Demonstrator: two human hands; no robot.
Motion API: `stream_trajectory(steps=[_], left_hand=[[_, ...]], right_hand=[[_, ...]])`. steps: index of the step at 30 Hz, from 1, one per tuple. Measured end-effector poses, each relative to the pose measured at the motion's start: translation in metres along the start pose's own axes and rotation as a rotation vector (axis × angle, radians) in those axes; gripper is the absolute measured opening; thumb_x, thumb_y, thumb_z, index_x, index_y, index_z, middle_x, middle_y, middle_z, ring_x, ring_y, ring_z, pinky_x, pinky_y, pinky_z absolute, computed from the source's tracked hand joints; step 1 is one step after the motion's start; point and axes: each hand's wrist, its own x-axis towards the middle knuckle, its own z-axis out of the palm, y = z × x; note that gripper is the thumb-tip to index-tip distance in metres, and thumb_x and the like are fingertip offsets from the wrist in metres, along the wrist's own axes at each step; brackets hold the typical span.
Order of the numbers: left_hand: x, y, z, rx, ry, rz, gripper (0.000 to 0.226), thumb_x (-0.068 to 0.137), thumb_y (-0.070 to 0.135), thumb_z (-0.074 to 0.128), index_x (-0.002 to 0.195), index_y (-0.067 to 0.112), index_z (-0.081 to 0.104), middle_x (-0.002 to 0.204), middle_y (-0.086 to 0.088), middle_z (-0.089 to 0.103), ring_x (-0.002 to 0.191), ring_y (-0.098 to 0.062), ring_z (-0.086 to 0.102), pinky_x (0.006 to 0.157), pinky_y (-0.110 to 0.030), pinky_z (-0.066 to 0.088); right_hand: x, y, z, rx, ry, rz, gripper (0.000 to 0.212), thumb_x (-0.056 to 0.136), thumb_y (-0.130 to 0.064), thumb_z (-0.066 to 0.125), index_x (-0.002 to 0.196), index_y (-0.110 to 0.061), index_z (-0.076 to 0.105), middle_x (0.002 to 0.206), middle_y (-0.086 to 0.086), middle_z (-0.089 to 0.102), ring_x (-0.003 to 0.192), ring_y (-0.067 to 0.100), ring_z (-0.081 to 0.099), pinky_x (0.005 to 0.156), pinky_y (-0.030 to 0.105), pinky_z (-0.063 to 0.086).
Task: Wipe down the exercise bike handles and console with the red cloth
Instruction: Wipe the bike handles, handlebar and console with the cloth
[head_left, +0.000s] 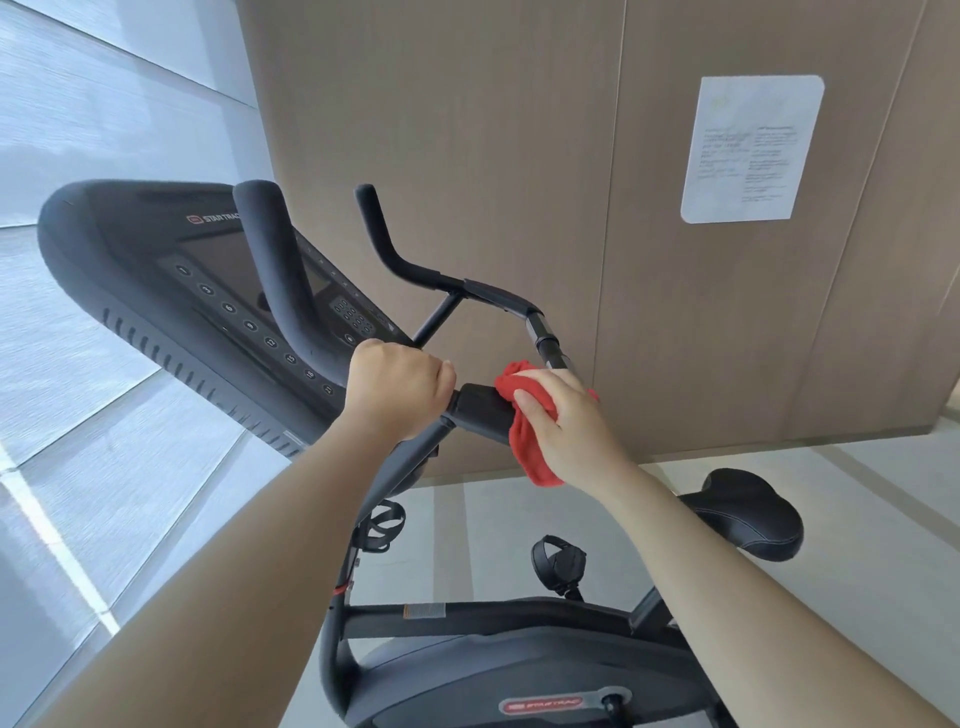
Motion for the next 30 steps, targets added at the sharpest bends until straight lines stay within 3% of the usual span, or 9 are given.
stream_trajectory(steps=[3,7,14,16,18,23,27,30], left_hand=[[-0.002,0.001,0.003,-0.007,0.023,-0.001,0.05,0.086,0.027,0.025,0.038,0.015,0.029,0.035,0.004,0.024,0.034,-0.021,0.028,0.051,-0.026,0.027],[-0.002,0.001,0.001,0.02,0.04,-0.017,0.049,0.085,0.027,0.024,0.038,0.016,0.03,0.036,0.004,0.024,0.035,-0.021,0.026,0.053,-0.026,0.024],[-0.003,0.003,-0.003,-0.013,-0.065,0.007,0.049,0.081,0.033,0.001,0.046,0.014,0.03,0.043,0.002,0.033,0.045,-0.024,0.034,0.058,-0.03,0.019],[-0.003,0.005,-0.005,-0.044,-0.042,0.0,0.045,0.082,0.032,0.005,0.045,0.015,0.024,0.042,0.002,0.032,0.044,-0.024,0.033,0.058,-0.03,0.021],[-0.003,0.005,-0.006,-0.031,0.009,0.012,0.042,0.086,0.026,0.015,0.045,0.016,0.02,0.04,0.003,0.03,0.041,-0.022,0.031,0.055,-0.029,0.023],[-0.005,0.005,-0.004,0.048,0.023,0.048,0.041,0.087,0.022,0.026,0.046,0.016,0.028,0.039,0.001,0.044,0.039,-0.022,0.034,0.053,-0.029,0.028],[-0.001,-0.013,-0.008,-0.008,-0.12,0.073,0.052,0.091,0.03,0.021,0.054,0.014,0.054,0.054,-0.001,0.053,0.055,-0.027,0.051,0.071,-0.037,0.045],[-0.002,-0.024,-0.009,0.027,-0.069,0.056,0.047,0.092,0.03,0.022,0.055,0.018,0.049,0.056,-0.002,0.053,0.058,-0.029,0.053,0.082,-0.039,0.045]], right_hand=[[0.003,0.007,-0.006,0.031,-0.03,-0.022,0.031,0.097,-0.033,0.042,0.125,-0.024,0.053,0.13,-0.003,0.05,0.119,0.016,0.045,0.091,0.023,0.031],[0.024,0.015,-0.01,-0.01,-0.102,0.083,0.031,0.097,-0.036,0.042,0.123,-0.025,0.054,0.127,0.001,0.051,0.118,0.02,0.046,0.089,0.025,0.03],[0.022,0.017,-0.007,-0.033,-0.11,0.052,0.032,0.097,-0.039,0.039,0.124,-0.028,0.052,0.127,0.003,0.049,0.116,0.024,0.048,0.094,0.036,0.038],[0.008,0.016,-0.006,-0.005,-0.052,-0.013,0.033,0.097,-0.037,0.039,0.125,-0.026,0.052,0.128,0.0,0.048,0.116,0.019,0.046,0.097,0.036,0.038],[-0.003,0.016,-0.005,0.014,-0.006,-0.072,0.033,0.097,-0.036,0.04,0.125,-0.024,0.053,0.127,-0.002,0.048,0.112,0.011,0.042,0.094,0.028,0.034],[0.019,0.014,-0.015,0.135,-0.073,-0.056,0.032,0.096,-0.035,0.043,0.123,-0.023,0.054,0.121,-0.003,0.054,0.111,0.016,0.051,0.089,0.026,0.037],[0.045,0.002,-0.016,0.169,-0.112,-0.06,0.035,0.097,-0.036,0.039,0.127,-0.022,0.051,0.126,-0.002,0.054,0.114,0.015,0.05,0.089,0.022,0.035],[0.049,-0.007,-0.006,0.166,-0.232,-0.114,0.037,0.097,-0.04,0.038,0.128,-0.023,0.05,0.128,-0.002,0.054,0.116,0.015,0.05,0.093,0.024,0.037]])
